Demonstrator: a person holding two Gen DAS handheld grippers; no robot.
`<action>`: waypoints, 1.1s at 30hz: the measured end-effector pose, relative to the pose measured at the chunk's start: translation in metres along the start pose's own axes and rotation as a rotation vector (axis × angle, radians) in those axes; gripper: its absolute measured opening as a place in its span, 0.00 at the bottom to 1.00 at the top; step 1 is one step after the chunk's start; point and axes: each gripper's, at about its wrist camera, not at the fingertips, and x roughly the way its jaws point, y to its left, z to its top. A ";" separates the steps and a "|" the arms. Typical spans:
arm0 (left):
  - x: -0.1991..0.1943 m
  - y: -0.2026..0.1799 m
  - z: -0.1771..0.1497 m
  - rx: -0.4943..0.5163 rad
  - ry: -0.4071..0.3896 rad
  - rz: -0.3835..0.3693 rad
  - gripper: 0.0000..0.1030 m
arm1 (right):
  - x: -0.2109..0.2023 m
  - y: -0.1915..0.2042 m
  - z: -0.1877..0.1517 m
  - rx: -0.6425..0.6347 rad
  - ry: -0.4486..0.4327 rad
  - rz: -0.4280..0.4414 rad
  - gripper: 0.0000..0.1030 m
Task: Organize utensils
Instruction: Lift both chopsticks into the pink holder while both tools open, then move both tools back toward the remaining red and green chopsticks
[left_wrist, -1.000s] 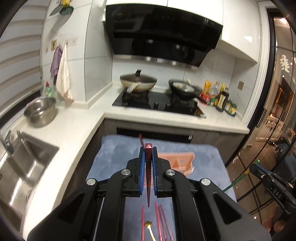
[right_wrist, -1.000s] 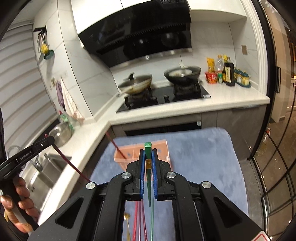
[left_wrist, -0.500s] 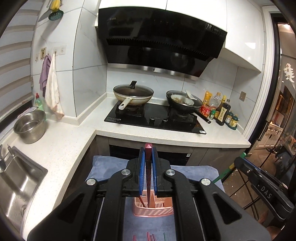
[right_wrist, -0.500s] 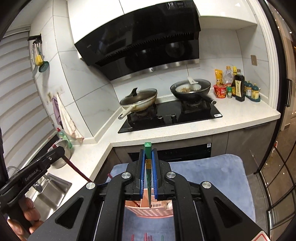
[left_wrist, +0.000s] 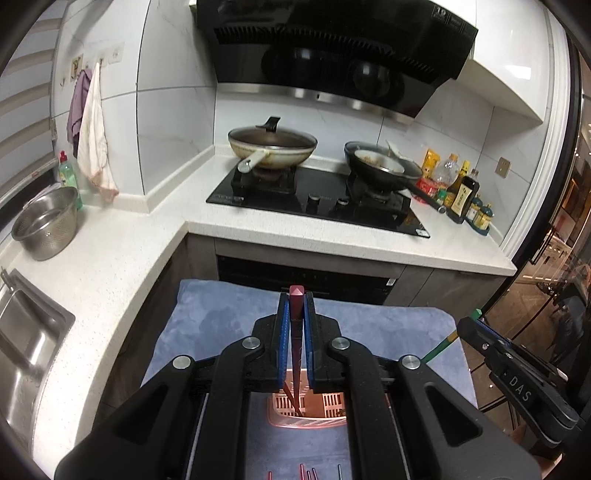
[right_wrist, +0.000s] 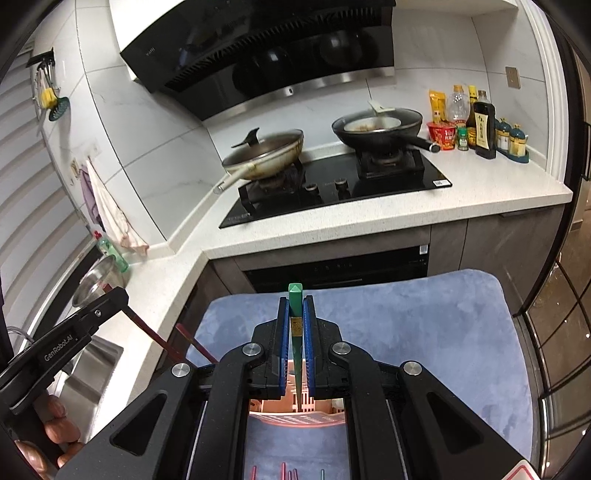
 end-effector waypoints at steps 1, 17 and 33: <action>0.002 0.000 -0.001 -0.001 0.005 0.001 0.07 | 0.003 0.000 -0.002 -0.003 0.008 0.000 0.07; -0.006 -0.002 -0.009 0.001 -0.002 0.026 0.36 | -0.009 -0.004 -0.010 -0.003 -0.003 -0.011 0.15; -0.048 0.000 -0.049 0.030 -0.011 0.051 0.37 | -0.067 0.011 -0.064 -0.082 -0.027 -0.010 0.29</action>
